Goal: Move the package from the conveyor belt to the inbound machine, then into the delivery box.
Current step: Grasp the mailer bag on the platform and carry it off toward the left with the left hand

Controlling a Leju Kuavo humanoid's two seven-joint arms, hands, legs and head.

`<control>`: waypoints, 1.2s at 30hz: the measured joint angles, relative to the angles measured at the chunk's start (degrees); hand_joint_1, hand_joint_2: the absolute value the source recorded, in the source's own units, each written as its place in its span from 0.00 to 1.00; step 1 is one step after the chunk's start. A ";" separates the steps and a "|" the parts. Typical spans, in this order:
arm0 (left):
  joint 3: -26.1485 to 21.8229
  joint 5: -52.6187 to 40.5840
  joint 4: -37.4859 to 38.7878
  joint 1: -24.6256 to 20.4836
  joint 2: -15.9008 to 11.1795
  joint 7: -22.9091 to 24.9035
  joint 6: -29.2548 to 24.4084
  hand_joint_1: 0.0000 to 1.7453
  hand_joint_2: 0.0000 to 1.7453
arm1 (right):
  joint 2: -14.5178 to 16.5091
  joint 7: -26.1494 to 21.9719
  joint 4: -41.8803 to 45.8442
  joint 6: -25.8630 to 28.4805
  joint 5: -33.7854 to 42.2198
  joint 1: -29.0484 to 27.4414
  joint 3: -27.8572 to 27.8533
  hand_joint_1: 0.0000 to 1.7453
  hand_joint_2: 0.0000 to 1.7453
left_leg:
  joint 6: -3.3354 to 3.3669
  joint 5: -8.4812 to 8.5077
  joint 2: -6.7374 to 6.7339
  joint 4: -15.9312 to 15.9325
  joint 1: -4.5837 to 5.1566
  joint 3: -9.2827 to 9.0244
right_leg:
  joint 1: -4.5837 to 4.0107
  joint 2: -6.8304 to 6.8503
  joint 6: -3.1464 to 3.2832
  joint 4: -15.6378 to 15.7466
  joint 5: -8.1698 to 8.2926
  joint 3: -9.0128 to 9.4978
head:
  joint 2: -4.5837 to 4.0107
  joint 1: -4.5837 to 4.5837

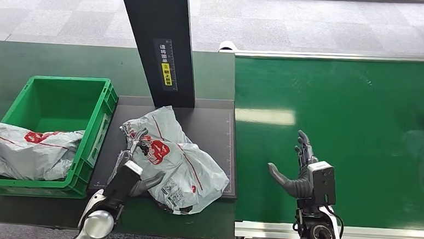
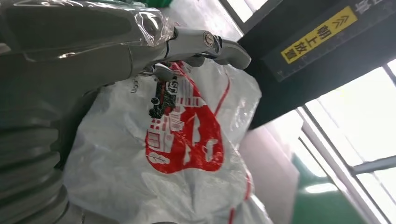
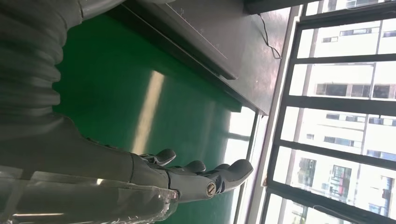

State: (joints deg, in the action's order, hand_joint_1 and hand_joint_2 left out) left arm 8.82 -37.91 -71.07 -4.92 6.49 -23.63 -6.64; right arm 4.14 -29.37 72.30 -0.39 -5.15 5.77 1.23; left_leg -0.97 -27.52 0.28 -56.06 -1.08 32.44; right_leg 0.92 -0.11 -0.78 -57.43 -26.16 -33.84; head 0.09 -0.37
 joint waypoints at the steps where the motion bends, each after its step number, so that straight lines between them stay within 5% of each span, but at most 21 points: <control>1: 0.47 -3.04 0.33 -0.18 -0.10 1.30 -1.14 0.00 1.00 | 0.07 0.08 0.41 -0.11 -0.07 -0.28 -0.33 0.00 1.00 | 0.00 0.00 0.00 0.00 0.00 0.00 | 0.00 0.00 0.00 0.00 0.00 0.00 | 0.00 0.00; 3: 1.62 -9.14 1.46 -0.85 -0.28 4.42 -2.32 0.00 1.00 | 0.18 0.27 1.13 -0.31 -0.19 -0.72 -0.95 0.00 1.00 | 0.00 -0.01 0.01 0.00 0.01 0.01 | 0.01 0.00 0.00 0.00 0.00 -0.01 | 0.00 0.00; 7: 3.75 -16.93 5.08 -2.96 -0.38 9.77 -2.50 0.00 0.00 | 0.41 0.47 1.81 -0.89 -0.48 -0.85 -1.96 0.00 1.00 | 0.00 -0.01 0.00 0.00 0.01 0.01 | 0.01 0.00 0.00 0.00 0.00 0.00 | 0.00 -0.01; 20: 4.79 -19.84 12.14 -6.17 -0.07 12.66 -3.79 0.00 0.00 | 1.13 0.53 2.23 -1.32 -0.98 -1.09 -3.33 0.00 1.00 | 0.00 0.00 0.01 0.00 0.00 -0.05 | 0.00 0.00 0.00 0.00 0.00 0.07 | 0.00 0.00; 24: 4.75 -21.49 12.77 -6.31 -0.03 12.73 -4.13 0.91 0.00 | 1.36 0.69 2.23 -1.60 -1.50 -1.10 -3.68 0.00 1.00 | 0.00 0.00 0.01 0.00 0.00 -0.05 | 0.00 0.00 0.00 0.00 0.00 0.07 | 0.00 -0.01; 25: 4.75 -22.24 12.93 -6.32 -0.02 12.76 -4.65 0.98 0.00 | 1.45 0.73 2.23 -1.66 -1.62 -1.10 -3.76 0.00 1.00 | 0.00 0.00 0.01 0.00 0.00 -0.06 | 0.00 0.00 0.00 0.00 0.00 0.07 | 0.00 -0.01; 36: 4.58 -28.21 13.22 -6.11 0.59 9.86 -18.77 1.00 0.00 | 1.98 0.76 3.52 -1.78 -1.68 -2.07 -4.87 0.00 1.00 | 0.00 -0.01 -0.01 0.00 0.00 -0.03 | 0.00 0.00 0.00 0.00 0.00 0.03 | 0.00 0.00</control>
State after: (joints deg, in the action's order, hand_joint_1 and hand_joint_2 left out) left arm 13.40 -66.13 -57.85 -11.03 7.08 -13.77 -25.41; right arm 6.12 -28.61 75.82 -2.16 -6.84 3.70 -3.64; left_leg -0.97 -27.53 0.27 -56.05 -1.07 32.42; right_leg 0.92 -0.11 -0.78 -57.43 -26.16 -33.81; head 0.09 -0.37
